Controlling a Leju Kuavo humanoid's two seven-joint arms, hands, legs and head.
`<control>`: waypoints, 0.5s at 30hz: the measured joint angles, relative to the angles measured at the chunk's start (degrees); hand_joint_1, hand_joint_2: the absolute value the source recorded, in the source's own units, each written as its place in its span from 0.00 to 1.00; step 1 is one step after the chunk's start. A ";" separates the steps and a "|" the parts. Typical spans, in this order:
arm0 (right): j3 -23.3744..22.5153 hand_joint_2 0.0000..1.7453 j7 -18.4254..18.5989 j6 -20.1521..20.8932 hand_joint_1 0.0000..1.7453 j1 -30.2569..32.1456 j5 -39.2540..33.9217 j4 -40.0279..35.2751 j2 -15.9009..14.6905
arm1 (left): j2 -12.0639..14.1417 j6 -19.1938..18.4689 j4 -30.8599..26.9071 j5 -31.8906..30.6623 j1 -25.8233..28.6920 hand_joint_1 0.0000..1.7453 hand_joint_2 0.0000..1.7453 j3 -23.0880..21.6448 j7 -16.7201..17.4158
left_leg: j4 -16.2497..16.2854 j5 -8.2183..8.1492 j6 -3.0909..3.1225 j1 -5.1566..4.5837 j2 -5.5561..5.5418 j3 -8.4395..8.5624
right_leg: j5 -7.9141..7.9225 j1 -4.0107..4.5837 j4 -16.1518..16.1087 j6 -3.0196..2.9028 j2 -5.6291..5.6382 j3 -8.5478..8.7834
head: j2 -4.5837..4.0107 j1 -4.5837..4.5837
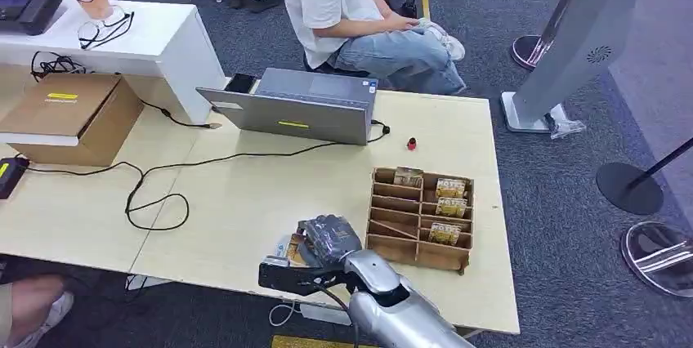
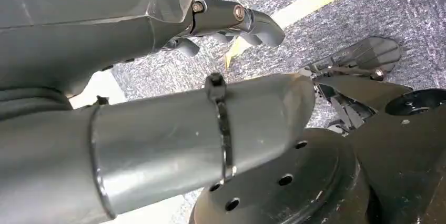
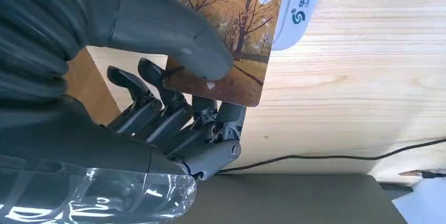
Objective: Pass the card to the sensor for recognition and then transmit it.
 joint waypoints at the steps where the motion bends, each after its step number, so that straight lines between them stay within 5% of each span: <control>1: 0.02 1.00 0.00 -0.02 1.00 -0.03 0.22 0.15 0.00 | 0.00 0.00 0.00 0.05 0.02 0.00 0.00 0.00 0.05 | 0.00 0.00 0.00 0.00 0.00 0.00 | 0.00 0.00 0.00 0.00 0.00 0.00 | 0.00 0.00; 15: 0.02 1.00 -0.04 -0.50 1.00 -0.40 1.45 2.21 0.72 | -0.02 -0.07 0.00 0.53 0.08 0.00 0.00 0.00 0.11 | 0.00 0.00 0.00 0.00 0.00 0.00 | 0.00 0.00 0.00 0.00 0.00 0.00 | 0.00 0.00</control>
